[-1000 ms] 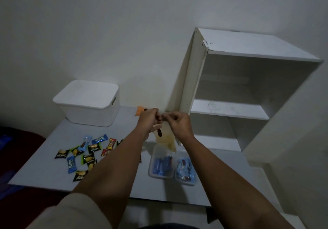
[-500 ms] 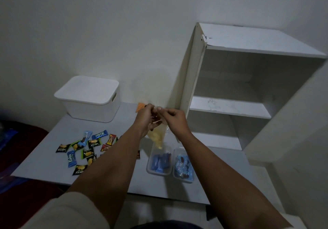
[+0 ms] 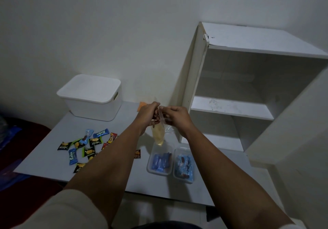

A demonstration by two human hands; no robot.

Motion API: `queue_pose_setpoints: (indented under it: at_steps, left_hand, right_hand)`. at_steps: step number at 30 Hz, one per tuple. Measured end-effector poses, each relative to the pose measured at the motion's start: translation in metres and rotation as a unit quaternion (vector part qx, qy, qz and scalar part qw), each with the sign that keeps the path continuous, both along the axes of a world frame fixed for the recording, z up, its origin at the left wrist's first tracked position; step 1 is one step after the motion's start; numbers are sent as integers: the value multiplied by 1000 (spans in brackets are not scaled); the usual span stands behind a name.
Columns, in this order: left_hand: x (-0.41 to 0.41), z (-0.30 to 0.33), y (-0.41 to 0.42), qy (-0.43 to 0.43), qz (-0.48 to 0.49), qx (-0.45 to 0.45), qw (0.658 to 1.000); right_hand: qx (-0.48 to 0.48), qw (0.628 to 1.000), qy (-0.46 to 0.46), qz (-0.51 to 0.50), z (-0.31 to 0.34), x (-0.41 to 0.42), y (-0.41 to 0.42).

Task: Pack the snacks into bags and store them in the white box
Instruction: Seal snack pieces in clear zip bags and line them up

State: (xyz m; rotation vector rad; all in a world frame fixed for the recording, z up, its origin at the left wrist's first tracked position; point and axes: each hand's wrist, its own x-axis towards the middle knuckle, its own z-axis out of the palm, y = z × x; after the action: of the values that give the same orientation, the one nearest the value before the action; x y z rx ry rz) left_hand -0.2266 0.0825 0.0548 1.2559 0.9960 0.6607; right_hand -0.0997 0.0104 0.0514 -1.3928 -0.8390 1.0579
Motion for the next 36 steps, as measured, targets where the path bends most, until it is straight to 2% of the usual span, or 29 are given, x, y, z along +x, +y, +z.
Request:
queue_pose_setpoints:
  at_steps: [6, 14, 20, 23, 26, 31, 36]
  left_hand:
    - [5, 4, -1, 18, -8, 13, 1000]
    - [7, 5, -1, 81, -51, 76, 993]
    - [5, 3, 4, 89, -82, 95, 988]
    - [5, 7, 4, 73, -48, 98, 991]
    - [6, 12, 9, 55, -6, 114, 992]
    - [5, 14, 14, 43, -38, 112, 992]
    - [0, 1, 13, 102, -50, 155, 981]
  right_hand:
    - [-16, 1000, -10, -9, -1, 4, 3]
    - [-32, 998, -54, -27, -1, 8, 8]
    - [-7, 998, -54, -24, -1, 14, 14]
    - [22, 996, -86, -8, -1, 15, 18]
    - [33, 996, -80, 2, -4, 11, 23]
    - [30, 997, -66, -18, -4, 14, 30]
    - [41, 998, -45, -15, 0, 10, 33]
